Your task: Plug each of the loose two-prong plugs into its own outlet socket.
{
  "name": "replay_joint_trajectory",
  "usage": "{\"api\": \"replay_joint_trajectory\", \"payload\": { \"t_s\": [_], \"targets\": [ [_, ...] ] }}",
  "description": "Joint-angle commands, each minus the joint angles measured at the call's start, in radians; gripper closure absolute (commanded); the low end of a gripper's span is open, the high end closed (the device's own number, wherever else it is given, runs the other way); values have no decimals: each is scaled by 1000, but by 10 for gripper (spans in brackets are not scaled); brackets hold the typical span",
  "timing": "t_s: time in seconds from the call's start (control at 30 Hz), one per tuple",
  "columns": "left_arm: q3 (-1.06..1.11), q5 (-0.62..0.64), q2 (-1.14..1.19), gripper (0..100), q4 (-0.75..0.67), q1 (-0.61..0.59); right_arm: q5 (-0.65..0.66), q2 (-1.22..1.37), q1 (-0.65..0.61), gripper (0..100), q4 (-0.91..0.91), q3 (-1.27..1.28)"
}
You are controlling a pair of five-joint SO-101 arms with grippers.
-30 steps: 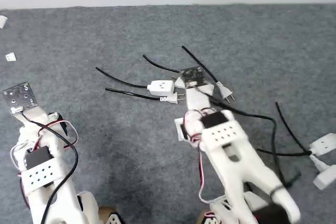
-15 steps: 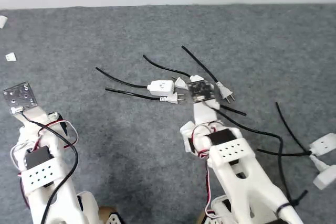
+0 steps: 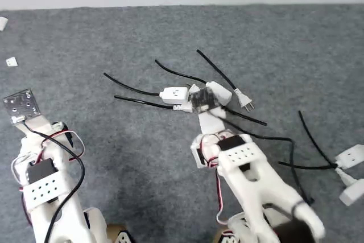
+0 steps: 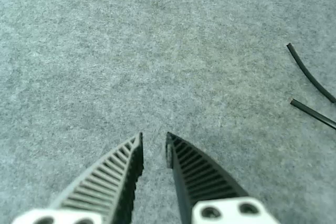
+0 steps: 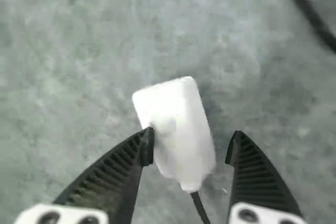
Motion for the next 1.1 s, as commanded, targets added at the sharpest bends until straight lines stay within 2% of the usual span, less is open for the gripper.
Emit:
{"api": "replay_joint_trajectory", "payload": {
  "t_s": [0.0, 0.13, 0.3, 0.33, 0.57, 0.83, 0.93, 1.07],
  "targets": [
    [-8, -9, 2, 931, -31, 6, 32, 47, -8, 768, -4, -54],
    [-8, -9, 2, 931, -31, 6, 78, 64, -41, 789, 22, -66],
    [-8, -9, 2, 931, -31, 6, 86, -5, -39, 983, 22, -66],
    [-8, -9, 2, 931, -31, 6, 87, -27, -38, 994, 24, -64],
    [-8, -9, 2, 931, -31, 6, 204, -196, -10, 879, 24, 6],
    [-8, -9, 2, 931, -31, 6, 206, -302, -10, 637, 31, 64],
    [-8, -9, 2, 931, -31, 6, 206, -312, -8, 655, 31, 68],
    [-8, -9, 2, 931, -31, 6, 198, -328, 56, 797, 31, 60]
  ]
}}
